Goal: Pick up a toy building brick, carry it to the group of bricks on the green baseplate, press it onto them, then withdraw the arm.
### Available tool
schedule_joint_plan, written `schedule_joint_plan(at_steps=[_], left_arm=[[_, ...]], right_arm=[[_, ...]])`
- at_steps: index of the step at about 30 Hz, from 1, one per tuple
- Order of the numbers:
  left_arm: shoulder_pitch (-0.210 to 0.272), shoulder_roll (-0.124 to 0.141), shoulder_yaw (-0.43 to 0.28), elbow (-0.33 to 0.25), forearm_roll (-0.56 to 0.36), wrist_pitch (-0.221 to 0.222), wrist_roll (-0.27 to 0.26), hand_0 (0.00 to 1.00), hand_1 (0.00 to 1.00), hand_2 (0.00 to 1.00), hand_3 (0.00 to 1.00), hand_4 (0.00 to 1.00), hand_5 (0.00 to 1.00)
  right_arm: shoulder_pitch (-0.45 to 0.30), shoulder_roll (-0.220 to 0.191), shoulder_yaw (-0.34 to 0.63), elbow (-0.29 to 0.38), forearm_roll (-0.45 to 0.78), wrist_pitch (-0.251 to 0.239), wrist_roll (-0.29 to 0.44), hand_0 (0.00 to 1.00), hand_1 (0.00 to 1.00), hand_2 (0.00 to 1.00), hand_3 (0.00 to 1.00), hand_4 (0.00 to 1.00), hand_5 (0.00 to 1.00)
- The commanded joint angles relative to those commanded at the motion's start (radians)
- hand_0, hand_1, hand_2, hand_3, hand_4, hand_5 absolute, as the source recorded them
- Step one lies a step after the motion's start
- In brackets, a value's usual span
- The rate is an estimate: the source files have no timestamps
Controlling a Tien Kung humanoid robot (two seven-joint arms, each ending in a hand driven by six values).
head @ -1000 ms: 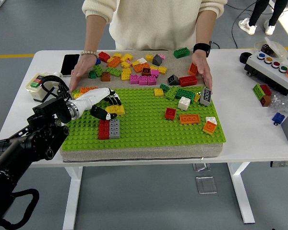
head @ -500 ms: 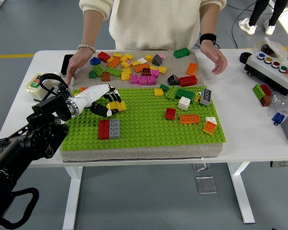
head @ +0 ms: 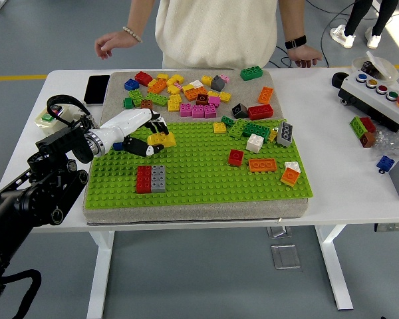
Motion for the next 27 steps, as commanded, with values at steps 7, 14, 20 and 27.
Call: schedule_joint_plan(at_steps=[7, 14, 20, 27], left_arm=[[0.103, 0.04, -0.007, -0.165, 0.007, -0.016, 0.025, 0.609, 0.567, 0.541, 0.525, 0.646, 0.002], [0.176, 0.062, -0.025, -0.253, 0.019, -0.023, 0.037, 0.609, 0.568, 0.543, 0.527, 0.657, 0.002], [0.222, 0.075, -0.022, -0.291, 0.032, -0.024, 0.04, 0.607, 0.569, 0.543, 0.527, 0.663, 0.002], [0.257, 0.092, -0.016, -0.324, 0.037, -0.025, 0.042, 0.605, 0.567, 0.541, 0.527, 0.662, 0.002]], right_arm=[[-0.006, -0.006, 0.014, 0.0, -0.002, 0.007, 0.0, 0.728, 0.635, 0.684, 0.619, 0.948, 0.495], [-0.007, -0.009, 0.02, 0.0, -0.004, 0.011, -0.001, 0.729, 0.635, 0.684, 0.621, 0.947, 0.495], [-0.01, -0.009, 0.022, 0.0, -0.007, 0.01, -0.003, 0.729, 0.635, 0.684, 0.62, 0.947, 0.495], [-0.016, -0.005, 0.028, 0.0, -0.011, 0.013, -0.004, 0.728, 0.635, 0.684, 0.621, 0.947, 0.495]])
